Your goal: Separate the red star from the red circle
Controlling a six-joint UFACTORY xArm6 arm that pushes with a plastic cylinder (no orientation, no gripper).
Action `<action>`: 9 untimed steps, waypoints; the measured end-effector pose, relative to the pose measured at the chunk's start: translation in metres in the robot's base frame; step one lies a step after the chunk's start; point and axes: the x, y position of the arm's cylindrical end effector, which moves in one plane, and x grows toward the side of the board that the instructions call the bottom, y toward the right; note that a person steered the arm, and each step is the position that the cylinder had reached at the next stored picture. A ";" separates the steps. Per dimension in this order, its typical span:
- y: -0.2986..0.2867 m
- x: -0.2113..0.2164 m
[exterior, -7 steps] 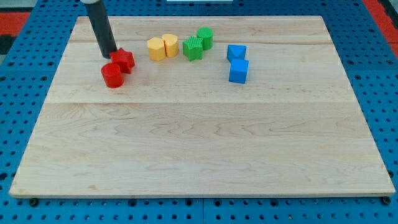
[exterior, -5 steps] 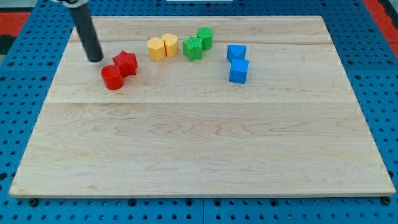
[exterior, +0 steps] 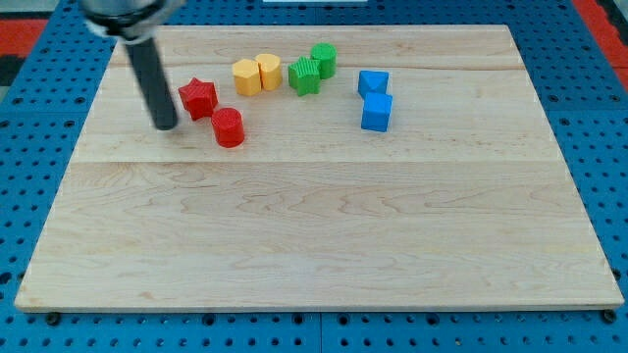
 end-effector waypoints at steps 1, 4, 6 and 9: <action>-0.015 -0.009; 0.048 -0.024; 0.089 -0.038; 0.084 -0.048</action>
